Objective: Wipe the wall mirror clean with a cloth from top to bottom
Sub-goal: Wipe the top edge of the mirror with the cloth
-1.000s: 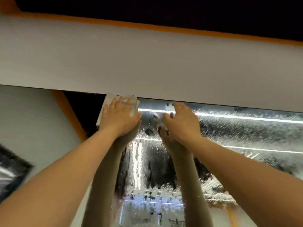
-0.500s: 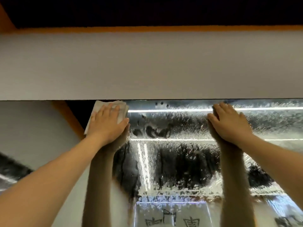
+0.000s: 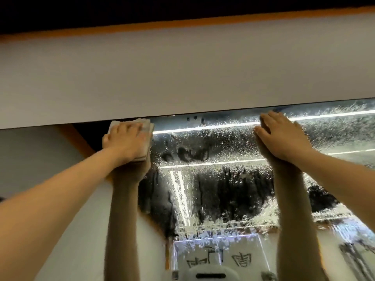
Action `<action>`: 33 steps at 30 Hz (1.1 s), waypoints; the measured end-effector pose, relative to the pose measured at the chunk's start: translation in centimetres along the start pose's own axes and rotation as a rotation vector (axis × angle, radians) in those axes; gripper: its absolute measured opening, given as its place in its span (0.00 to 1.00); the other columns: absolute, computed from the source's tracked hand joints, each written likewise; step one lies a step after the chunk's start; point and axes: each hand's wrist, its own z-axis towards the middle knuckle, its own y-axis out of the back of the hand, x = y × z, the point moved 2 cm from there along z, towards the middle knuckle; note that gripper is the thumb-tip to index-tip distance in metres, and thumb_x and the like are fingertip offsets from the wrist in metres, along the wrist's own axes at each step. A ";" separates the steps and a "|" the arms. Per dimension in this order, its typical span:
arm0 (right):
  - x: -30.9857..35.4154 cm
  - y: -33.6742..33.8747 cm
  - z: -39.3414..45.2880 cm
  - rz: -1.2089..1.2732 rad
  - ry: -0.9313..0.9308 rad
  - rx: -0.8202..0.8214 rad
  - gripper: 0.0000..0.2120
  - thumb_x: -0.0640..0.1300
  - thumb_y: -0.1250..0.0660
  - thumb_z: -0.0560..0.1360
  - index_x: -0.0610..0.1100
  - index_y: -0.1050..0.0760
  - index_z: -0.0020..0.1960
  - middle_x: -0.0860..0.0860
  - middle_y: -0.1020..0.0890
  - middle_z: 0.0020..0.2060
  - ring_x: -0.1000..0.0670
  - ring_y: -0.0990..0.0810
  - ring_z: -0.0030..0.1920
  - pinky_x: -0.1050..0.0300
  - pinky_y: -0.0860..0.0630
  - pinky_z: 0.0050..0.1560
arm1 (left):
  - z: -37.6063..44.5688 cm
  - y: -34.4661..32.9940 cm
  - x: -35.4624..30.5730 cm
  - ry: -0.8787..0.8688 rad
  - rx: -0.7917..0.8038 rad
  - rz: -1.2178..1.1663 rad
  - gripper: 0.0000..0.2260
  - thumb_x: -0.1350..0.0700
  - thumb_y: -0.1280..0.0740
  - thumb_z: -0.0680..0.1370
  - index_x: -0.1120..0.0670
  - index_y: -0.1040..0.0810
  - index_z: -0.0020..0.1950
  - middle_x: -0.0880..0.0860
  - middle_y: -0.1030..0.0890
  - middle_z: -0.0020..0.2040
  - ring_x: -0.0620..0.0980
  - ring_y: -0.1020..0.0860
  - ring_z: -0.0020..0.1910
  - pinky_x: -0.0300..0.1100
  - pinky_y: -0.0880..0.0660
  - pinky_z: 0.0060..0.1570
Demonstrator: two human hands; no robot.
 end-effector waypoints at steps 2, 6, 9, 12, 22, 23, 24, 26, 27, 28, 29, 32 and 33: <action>-0.1 0.0 -0.1 -0.006 -0.004 -0.005 0.28 0.58 0.51 0.82 0.48 0.48 0.79 0.49 0.46 0.79 0.48 0.49 0.78 0.43 0.52 0.75 | 0.1 -0.1 0.7 -0.018 -0.133 -0.008 0.20 0.50 0.49 0.84 0.48 0.40 0.77 0.57 0.38 0.74 0.58 0.41 0.72 0.54 0.44 0.69; -0.1 0.0 -0.2 -0.013 -0.011 -0.014 0.28 0.58 0.52 0.82 0.48 0.47 0.79 0.49 0.46 0.78 0.48 0.48 0.78 0.42 0.50 0.76 | 1.1 -1.5 1.2 -0.057 -0.191 0.043 0.21 0.53 0.49 0.83 0.51 0.41 0.77 0.54 0.39 0.76 0.56 0.42 0.74 0.53 0.46 0.71; -0.2 -0.2 -0.1 -0.016 0.007 -0.025 0.28 0.58 0.52 0.82 0.47 0.45 0.78 0.49 0.43 0.78 0.47 0.45 0.77 0.41 0.48 0.75 | 1.5 -1.9 1.2 -0.007 -0.125 0.046 0.24 0.52 0.53 0.84 0.53 0.51 0.80 0.53 0.50 0.80 0.53 0.52 0.78 0.55 0.56 0.74; -0.1 -0.2 0.0 -0.010 0.011 -0.030 0.27 0.57 0.52 0.82 0.47 0.45 0.78 0.49 0.43 0.78 0.47 0.45 0.77 0.41 0.49 0.75 | 1.2 -1.8 1.0 0.028 -0.095 0.040 0.24 0.51 0.54 0.84 0.52 0.54 0.80 0.53 0.54 0.80 0.52 0.56 0.79 0.54 0.60 0.74; -0.2 0.0 -0.5 0.033 0.047 -0.038 0.27 0.57 0.52 0.81 0.47 0.41 0.76 0.47 0.37 0.75 0.45 0.40 0.75 0.40 0.45 0.74 | 0.3 -2.4 -5.8 0.216 -0.135 0.013 0.25 0.50 0.55 0.84 0.56 0.54 0.80 0.58 0.54 0.80 0.57 0.55 0.79 0.54 0.57 0.75; -0.2 -0.1 -0.5 0.038 0.049 -0.036 0.27 0.57 0.53 0.80 0.47 0.41 0.76 0.47 0.36 0.74 0.45 0.40 0.75 0.40 0.44 0.74 | 0.4 -2.7 -8.0 0.188 -0.121 0.011 0.25 0.50 0.56 0.84 0.57 0.55 0.80 0.58 0.55 0.80 0.57 0.56 0.78 0.54 0.58 0.75; -0.3 -0.1 -0.5 0.035 0.053 -0.027 0.27 0.57 0.53 0.81 0.47 0.41 0.76 0.47 0.37 0.75 0.45 0.41 0.75 0.40 0.45 0.74 | 0.4 -3.1 -10.7 0.138 -0.105 0.011 0.25 0.50 0.56 0.84 0.57 0.56 0.80 0.59 0.57 0.80 0.58 0.57 0.78 0.55 0.59 0.75; -0.5 -0.2 -0.6 0.038 0.064 -0.020 0.27 0.57 0.53 0.82 0.47 0.44 0.77 0.48 0.40 0.76 0.45 0.44 0.76 0.41 0.47 0.75 | 0.2 -3.9 -16.2 0.026 -0.092 0.027 0.25 0.50 0.57 0.84 0.58 0.57 0.80 0.60 0.58 0.79 0.58 0.58 0.78 0.54 0.60 0.74; -0.5 -0.2 -0.6 0.042 0.071 -0.023 0.27 0.57 0.53 0.82 0.47 0.44 0.78 0.48 0.41 0.77 0.46 0.45 0.77 0.41 0.48 0.75 | 0.2 -4.2 -18.2 -0.015 -0.095 0.028 0.26 0.50 0.57 0.84 0.58 0.57 0.79 0.60 0.58 0.79 0.58 0.58 0.78 0.54 0.61 0.74; -0.5 -0.2 -0.5 0.044 0.076 -0.023 0.27 0.57 0.53 0.82 0.47 0.45 0.78 0.48 0.42 0.77 0.46 0.46 0.77 0.41 0.49 0.75 | 0.2 -4.4 -19.4 -0.037 -0.098 0.024 0.26 0.50 0.57 0.84 0.58 0.57 0.79 0.60 0.58 0.79 0.58 0.58 0.78 0.54 0.61 0.74; -0.5 -0.2 -0.5 0.042 0.075 -0.021 0.27 0.57 0.53 0.82 0.47 0.45 0.78 0.48 0.43 0.78 0.46 0.47 0.77 0.41 0.50 0.76 | 0.3 -4.6 -19.8 -0.048 -0.096 0.020 0.26 0.49 0.57 0.84 0.58 0.57 0.80 0.59 0.58 0.79 0.57 0.58 0.78 0.53 0.61 0.74; -0.6 -0.3 -0.5 0.048 0.072 -0.014 0.27 0.56 0.53 0.82 0.47 0.46 0.79 0.48 0.45 0.78 0.47 0.49 0.78 0.42 0.51 0.76 | 0.5 -4.8 -18.6 -0.121 -0.068 0.035 0.27 0.46 0.56 0.84 0.56 0.58 0.80 0.57 0.58 0.80 0.55 0.59 0.78 0.52 0.61 0.74; -0.6 -0.2 -0.6 0.054 0.072 -0.010 0.27 0.56 0.53 0.83 0.47 0.47 0.79 0.49 0.46 0.78 0.47 0.50 0.78 0.42 0.52 0.76 | 0.3 -4.7 -18.0 -0.156 -0.061 0.035 0.27 0.46 0.56 0.84 0.55 0.57 0.80 0.56 0.58 0.80 0.54 0.58 0.79 0.51 0.61 0.75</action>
